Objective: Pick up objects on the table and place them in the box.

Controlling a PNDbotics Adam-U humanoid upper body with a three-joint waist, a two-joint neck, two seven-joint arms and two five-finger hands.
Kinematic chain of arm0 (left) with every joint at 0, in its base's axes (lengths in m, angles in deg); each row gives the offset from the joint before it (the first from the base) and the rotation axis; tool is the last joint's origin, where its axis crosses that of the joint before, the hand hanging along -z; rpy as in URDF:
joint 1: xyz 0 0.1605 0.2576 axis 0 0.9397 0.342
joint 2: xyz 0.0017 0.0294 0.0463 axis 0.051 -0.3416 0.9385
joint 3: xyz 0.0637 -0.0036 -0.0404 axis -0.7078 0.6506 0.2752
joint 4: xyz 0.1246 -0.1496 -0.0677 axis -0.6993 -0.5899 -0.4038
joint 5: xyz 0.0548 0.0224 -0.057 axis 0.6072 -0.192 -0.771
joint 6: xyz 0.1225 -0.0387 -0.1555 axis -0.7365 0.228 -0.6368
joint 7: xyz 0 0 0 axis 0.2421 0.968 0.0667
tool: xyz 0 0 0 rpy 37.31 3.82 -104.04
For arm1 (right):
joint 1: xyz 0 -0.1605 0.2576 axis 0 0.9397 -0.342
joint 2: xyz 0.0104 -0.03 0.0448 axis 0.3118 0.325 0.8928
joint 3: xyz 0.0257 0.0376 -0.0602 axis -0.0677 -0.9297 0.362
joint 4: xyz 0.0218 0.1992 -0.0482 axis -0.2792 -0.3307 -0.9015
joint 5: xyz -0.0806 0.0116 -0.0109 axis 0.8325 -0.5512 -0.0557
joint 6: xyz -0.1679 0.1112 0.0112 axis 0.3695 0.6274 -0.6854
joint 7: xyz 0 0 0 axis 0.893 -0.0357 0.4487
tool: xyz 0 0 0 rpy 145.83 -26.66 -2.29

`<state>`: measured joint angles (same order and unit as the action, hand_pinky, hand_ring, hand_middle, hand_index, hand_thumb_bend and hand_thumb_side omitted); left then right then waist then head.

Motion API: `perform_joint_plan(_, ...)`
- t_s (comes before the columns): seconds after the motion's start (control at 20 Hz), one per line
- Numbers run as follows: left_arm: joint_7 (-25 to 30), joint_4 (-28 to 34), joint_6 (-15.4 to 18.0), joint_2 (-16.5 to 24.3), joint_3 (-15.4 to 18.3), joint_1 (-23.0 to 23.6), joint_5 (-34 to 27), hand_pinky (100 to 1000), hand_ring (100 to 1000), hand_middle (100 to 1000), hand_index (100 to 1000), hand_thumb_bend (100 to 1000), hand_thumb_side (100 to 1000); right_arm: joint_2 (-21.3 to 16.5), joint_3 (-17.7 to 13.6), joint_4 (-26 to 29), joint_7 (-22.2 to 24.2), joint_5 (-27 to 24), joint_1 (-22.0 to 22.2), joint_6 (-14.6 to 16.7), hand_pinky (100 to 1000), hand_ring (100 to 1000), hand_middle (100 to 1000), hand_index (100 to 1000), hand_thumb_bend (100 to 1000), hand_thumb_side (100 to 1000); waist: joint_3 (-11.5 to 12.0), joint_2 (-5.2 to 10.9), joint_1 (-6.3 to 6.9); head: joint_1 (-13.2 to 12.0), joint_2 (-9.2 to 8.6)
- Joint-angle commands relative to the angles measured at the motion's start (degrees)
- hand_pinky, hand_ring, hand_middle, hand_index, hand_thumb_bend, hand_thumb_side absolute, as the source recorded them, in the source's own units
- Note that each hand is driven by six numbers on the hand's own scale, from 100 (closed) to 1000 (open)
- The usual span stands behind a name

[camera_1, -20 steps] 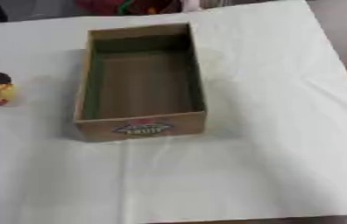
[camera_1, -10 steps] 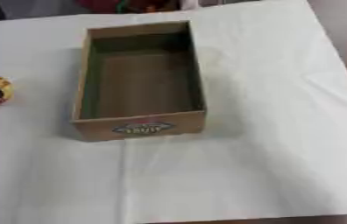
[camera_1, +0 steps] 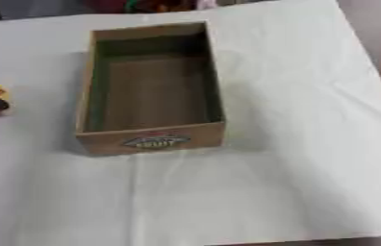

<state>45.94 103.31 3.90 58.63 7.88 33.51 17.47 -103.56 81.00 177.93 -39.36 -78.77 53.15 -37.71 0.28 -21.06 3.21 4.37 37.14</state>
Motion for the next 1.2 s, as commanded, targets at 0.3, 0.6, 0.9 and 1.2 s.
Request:
perform_joint_plan(0.3,-1.2,-1.4,-0.3,0.7,0.6,-0.8,1.2,511,682,684,925,482,582,-1.2,-0.4,0.8,0.2,0.4,-0.7,0.1,607,605,690,830,100,812,-0.1,0.66,-0.16,-0.2,-0.99)
perform_joint_plan(0.6,-2.2,-1.3,-0.9,0.3,0.9,-0.8,-4.6,480,629,669,897,305,481,-1.1,-0.4,0.8,0.2,0.4,-0.7,0.1,607,605,690,831,100,812,-0.1,0.57,-0.29,-0.3,-1.01)
perform_joint_plan(0.9,-3.6,-0.7,-2.3,0.5,1.0,-0.9,-8.9,423,592,663,854,100,386,-1.1,-0.4,0.8,0.1,0.4,-0.6,0.0,607,606,690,831,100,812,0.0,0.69,-0.32,-0.4,-1.17)
perform_joint_plan(1.2,-2.7,0.5,-2.5,0.9,0.7,-1.1,-9.6,398,587,691,850,100,308,-1.2,-0.4,0.8,0.1,0.4,-0.5,-0.1,607,606,690,831,100,811,0.1,0.89,-0.29,-0.3,-1.12)
